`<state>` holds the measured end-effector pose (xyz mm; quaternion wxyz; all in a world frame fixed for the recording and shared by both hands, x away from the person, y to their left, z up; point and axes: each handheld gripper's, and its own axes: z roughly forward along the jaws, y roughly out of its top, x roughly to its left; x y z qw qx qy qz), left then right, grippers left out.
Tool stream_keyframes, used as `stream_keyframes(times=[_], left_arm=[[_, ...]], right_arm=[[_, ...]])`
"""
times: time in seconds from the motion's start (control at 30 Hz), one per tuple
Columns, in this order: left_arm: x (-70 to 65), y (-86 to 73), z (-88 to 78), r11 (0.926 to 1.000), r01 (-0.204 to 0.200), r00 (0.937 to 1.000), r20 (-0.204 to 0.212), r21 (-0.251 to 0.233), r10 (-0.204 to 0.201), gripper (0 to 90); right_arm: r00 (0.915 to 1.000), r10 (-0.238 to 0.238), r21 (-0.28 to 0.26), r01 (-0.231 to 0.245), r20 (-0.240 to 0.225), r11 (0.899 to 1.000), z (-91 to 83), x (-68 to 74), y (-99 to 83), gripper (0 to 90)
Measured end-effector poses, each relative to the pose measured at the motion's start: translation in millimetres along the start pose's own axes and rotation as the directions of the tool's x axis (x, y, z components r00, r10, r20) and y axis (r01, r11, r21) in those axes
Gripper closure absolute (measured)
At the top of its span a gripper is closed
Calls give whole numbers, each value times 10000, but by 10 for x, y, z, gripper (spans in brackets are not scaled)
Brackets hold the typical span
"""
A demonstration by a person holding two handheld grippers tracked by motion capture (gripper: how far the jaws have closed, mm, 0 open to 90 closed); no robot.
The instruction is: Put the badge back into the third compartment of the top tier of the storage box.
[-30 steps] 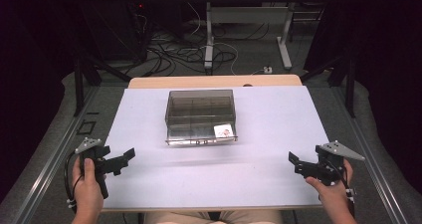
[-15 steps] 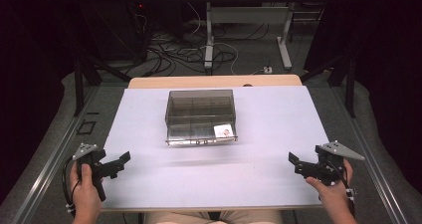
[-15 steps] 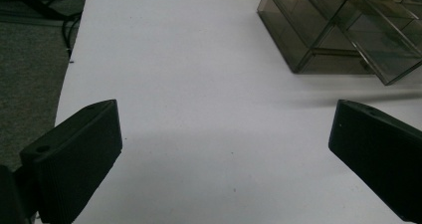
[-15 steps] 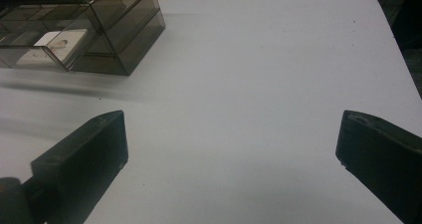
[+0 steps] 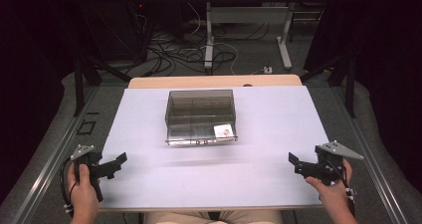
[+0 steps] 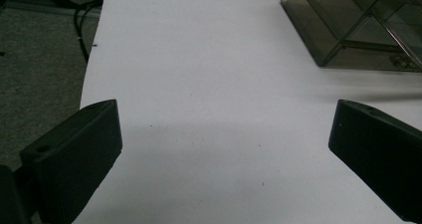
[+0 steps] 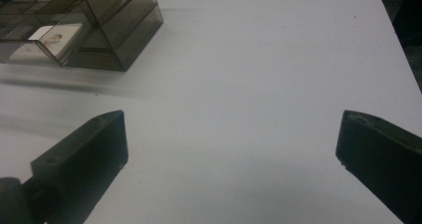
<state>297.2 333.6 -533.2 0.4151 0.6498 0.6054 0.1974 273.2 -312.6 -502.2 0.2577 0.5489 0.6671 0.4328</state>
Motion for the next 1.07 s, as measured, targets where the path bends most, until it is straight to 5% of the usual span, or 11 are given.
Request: stream_keyframes(times=[0.8,1.07], left_arm=[[-18,-16,23,10000,65,10000,-31,63,-65,4],[-23,-11,37,9999,-16,10000,-55,143,17,4]], right_arm=[[10000,46,-147,-46,-23,9999,65,-6,-19,0],[9999,110,204,-109,-32,9997,67,-37,-21,0]])
